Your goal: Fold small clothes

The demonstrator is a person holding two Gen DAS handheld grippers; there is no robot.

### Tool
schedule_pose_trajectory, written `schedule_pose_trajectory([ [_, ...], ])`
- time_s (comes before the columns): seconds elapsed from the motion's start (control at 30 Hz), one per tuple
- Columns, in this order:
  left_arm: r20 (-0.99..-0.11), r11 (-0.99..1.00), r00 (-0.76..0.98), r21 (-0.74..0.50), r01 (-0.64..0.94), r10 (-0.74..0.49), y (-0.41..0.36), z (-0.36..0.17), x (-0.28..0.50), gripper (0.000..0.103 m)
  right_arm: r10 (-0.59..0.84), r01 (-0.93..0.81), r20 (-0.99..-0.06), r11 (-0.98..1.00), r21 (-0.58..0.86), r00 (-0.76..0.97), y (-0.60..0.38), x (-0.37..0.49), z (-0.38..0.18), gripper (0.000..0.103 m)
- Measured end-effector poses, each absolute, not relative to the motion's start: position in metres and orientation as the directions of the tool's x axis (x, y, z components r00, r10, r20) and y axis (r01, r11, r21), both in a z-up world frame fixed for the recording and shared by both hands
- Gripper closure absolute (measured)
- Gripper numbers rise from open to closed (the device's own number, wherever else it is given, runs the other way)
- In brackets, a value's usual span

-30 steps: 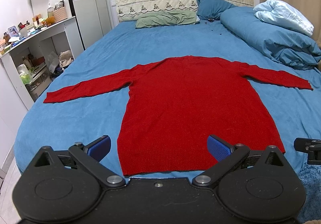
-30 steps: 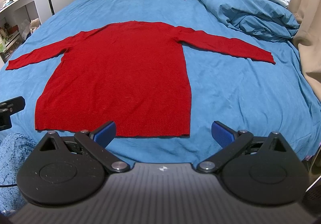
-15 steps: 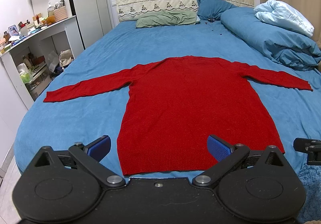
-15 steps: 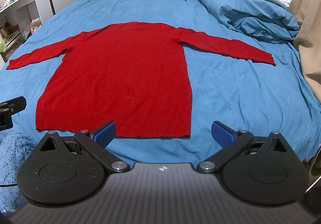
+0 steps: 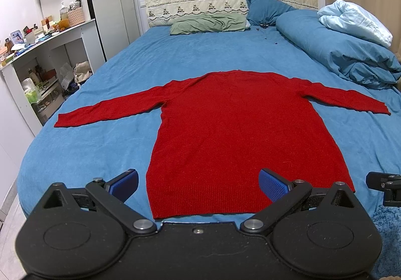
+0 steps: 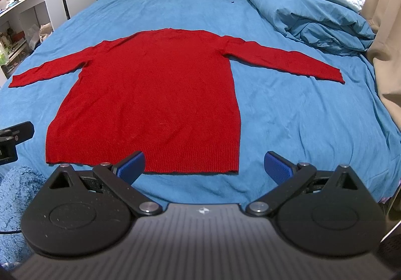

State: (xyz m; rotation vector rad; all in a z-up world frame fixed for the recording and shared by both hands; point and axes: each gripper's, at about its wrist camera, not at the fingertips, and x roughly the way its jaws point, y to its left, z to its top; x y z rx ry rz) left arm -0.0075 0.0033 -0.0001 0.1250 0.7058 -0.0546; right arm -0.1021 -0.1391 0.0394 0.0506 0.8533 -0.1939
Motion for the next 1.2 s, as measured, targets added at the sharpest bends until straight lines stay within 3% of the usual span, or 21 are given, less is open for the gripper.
schedule_pose_trajectory([
  [0.77, -0.659, 0.995, 0.752, 0.09, 0.048, 0.023, 0.007, 0.007, -0.006, 0.0, -0.14, 0.183, -0.749, 0.983, -0.025, 0.648, -0.142, -0.098, 0.044, 0.0],
  [1.03, -0.532, 0.988, 0.846, 0.107, 0.11, -0.037, -0.014, 0.068, 0.047, 0.0, -0.181, 0.246, -0.662, 0.969, 0.005, 0.727, -0.206, -0.066, 0.085, 0.0],
  [1.2, -0.441, 0.974, 0.891, 0.132, 0.185, -0.11, -0.056, 0.099, 0.111, 0.0, -0.309, 0.351, -0.605, 0.935, -0.051, 0.734, -0.275, -0.023, 0.094, 0.0],
])
